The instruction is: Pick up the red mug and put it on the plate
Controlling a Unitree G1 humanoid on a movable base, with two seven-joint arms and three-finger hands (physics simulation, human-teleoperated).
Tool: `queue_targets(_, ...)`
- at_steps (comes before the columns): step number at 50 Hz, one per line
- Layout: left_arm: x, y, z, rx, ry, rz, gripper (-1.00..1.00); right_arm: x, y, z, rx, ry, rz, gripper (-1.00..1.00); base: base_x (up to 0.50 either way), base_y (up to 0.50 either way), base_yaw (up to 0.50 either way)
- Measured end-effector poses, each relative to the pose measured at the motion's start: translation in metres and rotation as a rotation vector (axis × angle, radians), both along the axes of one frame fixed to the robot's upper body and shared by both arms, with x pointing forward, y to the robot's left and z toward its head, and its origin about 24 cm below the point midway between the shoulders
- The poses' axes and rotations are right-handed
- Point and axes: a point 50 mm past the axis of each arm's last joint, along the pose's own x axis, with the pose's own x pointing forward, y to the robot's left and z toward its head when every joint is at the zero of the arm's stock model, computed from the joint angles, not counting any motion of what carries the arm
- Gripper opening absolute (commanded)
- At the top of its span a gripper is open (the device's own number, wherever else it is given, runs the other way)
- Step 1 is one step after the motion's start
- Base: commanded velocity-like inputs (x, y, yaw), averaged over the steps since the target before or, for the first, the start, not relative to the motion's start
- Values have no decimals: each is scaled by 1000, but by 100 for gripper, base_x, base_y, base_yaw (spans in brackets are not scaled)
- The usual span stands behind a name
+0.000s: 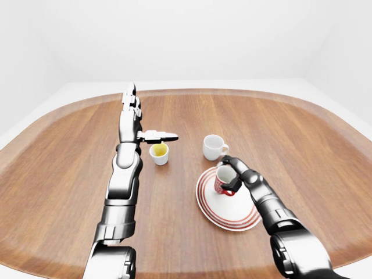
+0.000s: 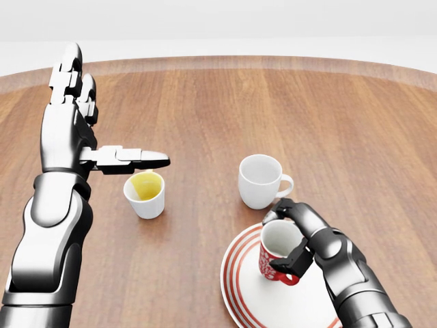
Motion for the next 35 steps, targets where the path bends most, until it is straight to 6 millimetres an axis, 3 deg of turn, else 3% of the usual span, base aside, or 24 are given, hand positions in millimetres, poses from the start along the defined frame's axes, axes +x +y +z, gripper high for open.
queue_targets(32, 0, -1, -2, -2, 6, 1, 100, -11, -23, -16, -19, 64, -80, -100, 0, 0, 0)
queue_targets(33, 0, -1, -2, -2, 6, 1, 100, -12, -23, -16, -19, 65, -81, -77, 0, 0, 0)
queue_targets(34, 0, -1, -2, -2, 6, 1, 100, -12, -24, -16, -20, 65, -81, 100, 0, 0, 0)
queue_targets(35, 0, -1, -2, -3, 6, 1, 100, -12, -24, -16, -21, 66, -81, 100, 0, 0, 0)
